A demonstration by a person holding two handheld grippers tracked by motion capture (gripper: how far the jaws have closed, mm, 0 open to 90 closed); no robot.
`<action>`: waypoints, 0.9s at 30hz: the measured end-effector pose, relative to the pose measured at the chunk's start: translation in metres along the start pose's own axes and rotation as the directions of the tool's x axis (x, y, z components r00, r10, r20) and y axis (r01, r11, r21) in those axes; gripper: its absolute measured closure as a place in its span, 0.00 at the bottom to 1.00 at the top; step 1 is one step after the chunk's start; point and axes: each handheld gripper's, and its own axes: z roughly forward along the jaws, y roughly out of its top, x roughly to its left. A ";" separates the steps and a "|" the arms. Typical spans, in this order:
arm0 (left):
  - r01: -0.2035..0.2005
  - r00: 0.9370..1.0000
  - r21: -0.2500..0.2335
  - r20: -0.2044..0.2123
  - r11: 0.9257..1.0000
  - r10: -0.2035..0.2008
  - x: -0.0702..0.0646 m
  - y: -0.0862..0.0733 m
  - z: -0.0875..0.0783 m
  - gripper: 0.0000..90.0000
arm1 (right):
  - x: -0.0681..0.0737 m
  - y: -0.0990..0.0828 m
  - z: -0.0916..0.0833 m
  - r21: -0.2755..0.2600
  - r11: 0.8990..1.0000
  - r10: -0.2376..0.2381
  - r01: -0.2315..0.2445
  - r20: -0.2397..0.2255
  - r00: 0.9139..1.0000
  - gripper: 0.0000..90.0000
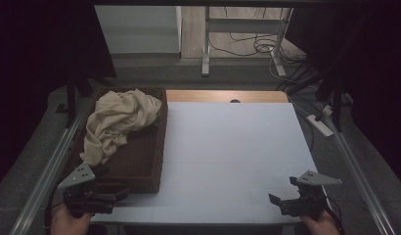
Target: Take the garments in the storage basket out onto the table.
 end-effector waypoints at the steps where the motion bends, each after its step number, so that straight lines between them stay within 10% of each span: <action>1: -0.001 1.000 -0.001 -0.005 1.000 0.001 0.001 0.001 0.000 0.00 | 0.000 0.000 0.000 0.000 1.000 0.000 0.000 0.000 1.000 0.01; 11: -0.038 0.999 0.077 -0.018 0.996 0.040 0.011 0.017 0.001 0.00 | 0.001 0.000 0.000 0.004 1.000 -0.006 0.006 0.001 1.000 0.01; 27: 0.023 1.000 0.041 -0.003 0.999 -0.023 0.037 0.037 0.005 0.00 | 0.001 0.001 0.002 0.014 1.000 -0.012 0.012 0.002 1.000 0.01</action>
